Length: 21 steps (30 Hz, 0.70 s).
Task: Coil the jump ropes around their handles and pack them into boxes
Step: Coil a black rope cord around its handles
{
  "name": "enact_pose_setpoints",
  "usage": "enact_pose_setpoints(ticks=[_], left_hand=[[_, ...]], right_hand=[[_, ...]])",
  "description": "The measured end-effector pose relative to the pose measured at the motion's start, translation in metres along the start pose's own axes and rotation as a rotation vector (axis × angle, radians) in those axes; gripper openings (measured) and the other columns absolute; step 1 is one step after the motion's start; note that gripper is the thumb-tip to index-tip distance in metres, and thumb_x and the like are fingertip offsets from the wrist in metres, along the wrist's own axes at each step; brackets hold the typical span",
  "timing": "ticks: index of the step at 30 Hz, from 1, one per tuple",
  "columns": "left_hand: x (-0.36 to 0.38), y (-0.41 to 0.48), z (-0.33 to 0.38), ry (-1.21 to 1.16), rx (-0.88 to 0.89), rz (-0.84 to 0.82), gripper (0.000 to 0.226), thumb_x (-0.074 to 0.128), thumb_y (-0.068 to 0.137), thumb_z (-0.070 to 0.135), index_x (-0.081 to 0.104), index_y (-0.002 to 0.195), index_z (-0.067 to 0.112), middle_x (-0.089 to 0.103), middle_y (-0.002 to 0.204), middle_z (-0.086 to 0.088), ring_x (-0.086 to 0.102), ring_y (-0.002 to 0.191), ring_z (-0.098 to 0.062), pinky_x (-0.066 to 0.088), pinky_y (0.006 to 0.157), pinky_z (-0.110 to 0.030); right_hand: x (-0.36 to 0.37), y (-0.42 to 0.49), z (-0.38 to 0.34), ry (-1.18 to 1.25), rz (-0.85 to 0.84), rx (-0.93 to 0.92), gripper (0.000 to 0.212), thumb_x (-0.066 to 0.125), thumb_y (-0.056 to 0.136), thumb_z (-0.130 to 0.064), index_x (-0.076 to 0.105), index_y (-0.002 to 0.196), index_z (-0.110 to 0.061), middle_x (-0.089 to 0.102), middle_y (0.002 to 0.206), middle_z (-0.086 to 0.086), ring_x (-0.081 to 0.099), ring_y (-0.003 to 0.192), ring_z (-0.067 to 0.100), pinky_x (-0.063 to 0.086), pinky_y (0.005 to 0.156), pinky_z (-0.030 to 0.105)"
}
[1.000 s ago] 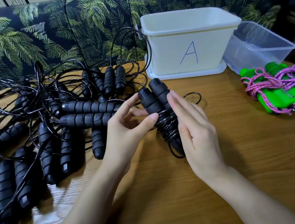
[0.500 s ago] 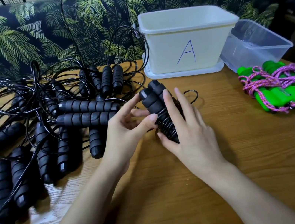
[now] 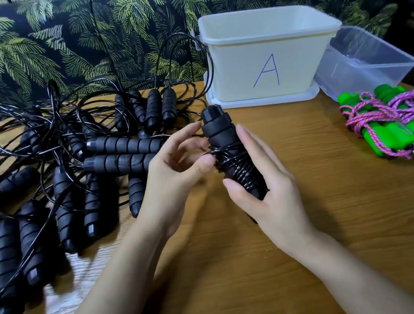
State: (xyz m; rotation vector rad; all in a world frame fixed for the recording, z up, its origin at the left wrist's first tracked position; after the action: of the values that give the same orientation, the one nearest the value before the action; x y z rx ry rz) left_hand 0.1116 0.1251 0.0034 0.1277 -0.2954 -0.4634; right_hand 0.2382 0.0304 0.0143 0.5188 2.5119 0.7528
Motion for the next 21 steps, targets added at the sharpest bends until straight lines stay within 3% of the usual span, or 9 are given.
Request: enact_pose_setpoints(ticks=[2,5,8,10,13,16,21], left_hand=[[0.002,0.001,-0.008,-0.064,-0.089,-0.057,0.082,0.095,0.054,0.045,0.062,0.127,0.026,0.070,0.113,0.000,0.064,0.107,-0.020,0.051,0.094,-0.031],[0.011,-0.001,-0.012,-0.098,-0.160,-0.196,0.101,0.089,0.060,0.050,0.048,0.143,0.011,0.065,0.128,-0.011,0.058,0.123,-0.026,0.044,0.106,-0.039],[0.016,-0.005,-0.006,-0.095,-0.163,-0.286,0.086,0.083,0.068,0.050,0.054,0.138,0.010,0.062,0.128,-0.015,0.057,0.122,-0.024,0.046,0.100,-0.033],[0.014,-0.005,-0.004,-0.100,-0.159,-0.260,0.079,0.084,0.070,0.048,0.058,0.132,0.009,0.062,0.126,-0.015,0.058,0.119,-0.025,0.047,0.100,-0.035],[0.008,-0.005,-0.004,-0.050,-0.139,-0.106,0.059,0.086,0.067,0.035,0.065,0.117,0.012,0.069,0.111,-0.004,0.062,0.108,-0.018,0.050,0.093,-0.034],[0.005,-0.007,-0.001,0.047,-0.094,0.039,0.048,0.085,0.064,0.023,0.066,0.107,0.013,0.074,0.098,0.001,0.067,0.095,-0.010,0.052,0.079,-0.020],[0.002,-0.007,0.007,0.146,-0.036,0.033,0.037,0.086,0.072,0.026,0.067,0.103,0.017,0.075,0.098,-0.003,0.068,0.095,-0.011,0.052,0.081,-0.021]], right_hand=[[0.000,0.001,-0.002,0.031,-0.009,-0.009,0.065,0.062,0.090,-0.022,0.035,0.149,-0.014,0.041,0.153,0.007,0.036,0.143,0.011,0.030,0.116,0.026],[0.001,0.002,-0.007,0.083,-0.046,-0.025,0.060,0.060,0.090,-0.021,0.037,0.145,-0.020,0.040,0.154,0.007,0.035,0.144,0.009,0.028,0.116,0.022],[0.004,0.001,-0.008,0.205,-0.101,0.018,0.057,0.057,0.091,-0.021,0.037,0.144,-0.028,0.036,0.157,0.003,0.030,0.146,0.010,0.027,0.119,0.031],[0.007,0.001,-0.008,0.235,-0.130,0.039,0.056,0.056,0.093,-0.021,0.035,0.145,-0.030,0.030,0.160,0.000,0.024,0.149,0.011,0.022,0.121,0.034],[0.011,0.002,-0.011,0.089,-0.151,-0.012,0.058,0.056,0.097,-0.012,0.032,0.149,-0.023,0.024,0.162,0.002,0.020,0.150,0.008,0.019,0.119,0.021],[0.013,0.003,-0.007,-0.087,-0.171,-0.050,0.070,0.064,0.093,-0.023,0.026,0.152,-0.026,0.028,0.161,-0.003,0.025,0.148,0.005,0.021,0.116,0.016],[0.009,0.005,-0.001,-0.002,-0.154,-0.005,0.068,0.060,0.094,-0.021,0.024,0.152,-0.023,0.037,0.156,-0.003,0.033,0.144,0.006,0.026,0.115,0.019]])
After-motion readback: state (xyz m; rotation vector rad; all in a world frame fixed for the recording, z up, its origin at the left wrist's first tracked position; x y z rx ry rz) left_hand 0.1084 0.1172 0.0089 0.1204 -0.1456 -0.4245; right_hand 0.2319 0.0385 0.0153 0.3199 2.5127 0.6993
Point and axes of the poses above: each hand's wrist, its own y-axis towards the middle knuckle, its own x-axis out of the palm, z = x × y, the point moved 7 cm from there along y, towards the middle knuckle
